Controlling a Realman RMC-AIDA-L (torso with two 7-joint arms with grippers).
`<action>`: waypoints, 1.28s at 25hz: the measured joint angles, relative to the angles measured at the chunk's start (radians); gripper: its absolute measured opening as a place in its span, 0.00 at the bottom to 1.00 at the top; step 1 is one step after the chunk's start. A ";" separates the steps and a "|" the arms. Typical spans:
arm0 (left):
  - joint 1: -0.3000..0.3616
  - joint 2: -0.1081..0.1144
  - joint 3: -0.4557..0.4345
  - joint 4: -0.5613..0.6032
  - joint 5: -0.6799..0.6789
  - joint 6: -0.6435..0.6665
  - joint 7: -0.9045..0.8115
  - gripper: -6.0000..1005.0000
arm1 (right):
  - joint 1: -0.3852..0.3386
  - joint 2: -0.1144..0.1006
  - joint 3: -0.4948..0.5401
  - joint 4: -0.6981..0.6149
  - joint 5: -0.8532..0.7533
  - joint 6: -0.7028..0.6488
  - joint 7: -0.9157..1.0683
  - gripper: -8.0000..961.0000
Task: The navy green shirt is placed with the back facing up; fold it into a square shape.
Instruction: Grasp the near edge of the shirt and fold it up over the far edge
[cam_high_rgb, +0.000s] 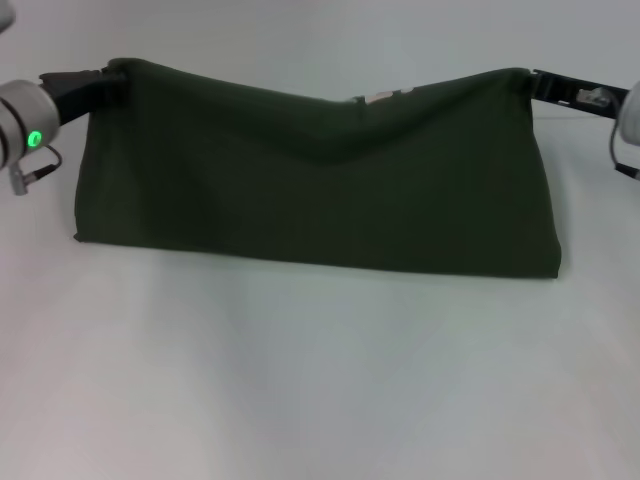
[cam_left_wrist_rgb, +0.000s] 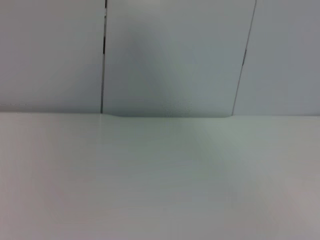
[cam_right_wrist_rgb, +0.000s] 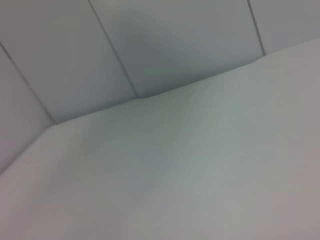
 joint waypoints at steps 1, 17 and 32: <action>-0.007 -0.006 -0.001 -0.018 -0.044 -0.026 0.057 0.06 | 0.009 0.003 -0.005 0.012 0.003 0.031 -0.011 0.04; -0.030 -0.035 -0.012 -0.149 -0.512 -0.101 0.552 0.06 | 0.090 0.036 -0.069 0.123 0.023 0.332 -0.042 0.04; -0.029 -0.028 -0.013 -0.169 -0.585 -0.151 0.578 0.08 | 0.102 0.039 -0.090 0.144 0.055 0.357 -0.046 0.21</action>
